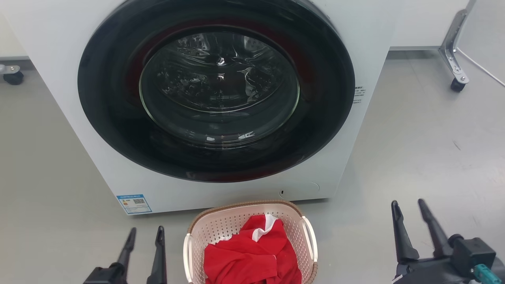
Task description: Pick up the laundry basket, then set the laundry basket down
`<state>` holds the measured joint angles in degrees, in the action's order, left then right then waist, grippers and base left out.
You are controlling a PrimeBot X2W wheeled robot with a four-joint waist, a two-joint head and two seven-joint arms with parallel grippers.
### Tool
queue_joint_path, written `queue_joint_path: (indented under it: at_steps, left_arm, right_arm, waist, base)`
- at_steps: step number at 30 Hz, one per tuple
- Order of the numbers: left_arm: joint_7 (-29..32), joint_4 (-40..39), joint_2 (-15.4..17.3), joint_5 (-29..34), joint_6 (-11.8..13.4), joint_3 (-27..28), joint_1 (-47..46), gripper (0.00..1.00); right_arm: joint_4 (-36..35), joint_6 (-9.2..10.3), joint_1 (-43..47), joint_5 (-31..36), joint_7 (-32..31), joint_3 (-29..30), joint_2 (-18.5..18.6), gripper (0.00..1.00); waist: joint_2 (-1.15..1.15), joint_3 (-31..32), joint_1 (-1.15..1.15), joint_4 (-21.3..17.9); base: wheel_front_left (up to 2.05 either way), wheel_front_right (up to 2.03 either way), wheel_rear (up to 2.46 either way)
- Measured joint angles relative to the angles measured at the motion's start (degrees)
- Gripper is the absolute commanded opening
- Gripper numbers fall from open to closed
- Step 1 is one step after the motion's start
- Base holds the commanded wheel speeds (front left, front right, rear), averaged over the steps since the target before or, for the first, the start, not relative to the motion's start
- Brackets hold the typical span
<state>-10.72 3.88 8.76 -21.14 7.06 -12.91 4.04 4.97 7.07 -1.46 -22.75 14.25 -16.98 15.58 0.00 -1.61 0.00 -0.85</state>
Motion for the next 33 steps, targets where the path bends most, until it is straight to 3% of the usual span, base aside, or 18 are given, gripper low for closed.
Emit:
queue_joint_path:
  at_steps: [8,33]
  left_arm:
    - [0.6,2.1,-0.4,-1.4,-0.6,0.4,0.4,0.00]
    - [5.5,4.9,-1.9,-20.4,-4.1,5.3,-0.7,0.00]
  right_arm:
    - [2.0,-0.53,1.1,-1.8,-0.7,0.8,-1.4,0.00]
    - [4.6,-3.93,0.6,-20.1,-6.7,7.2,-4.5,0.00]
  waist:
    - [0.01,0.0,0.00,0.0]
    - [0.00,0.4,0.00,0.3]
  base:
    - [0.00,0.00,0.00]
    - [0.00,0.00,0.00]
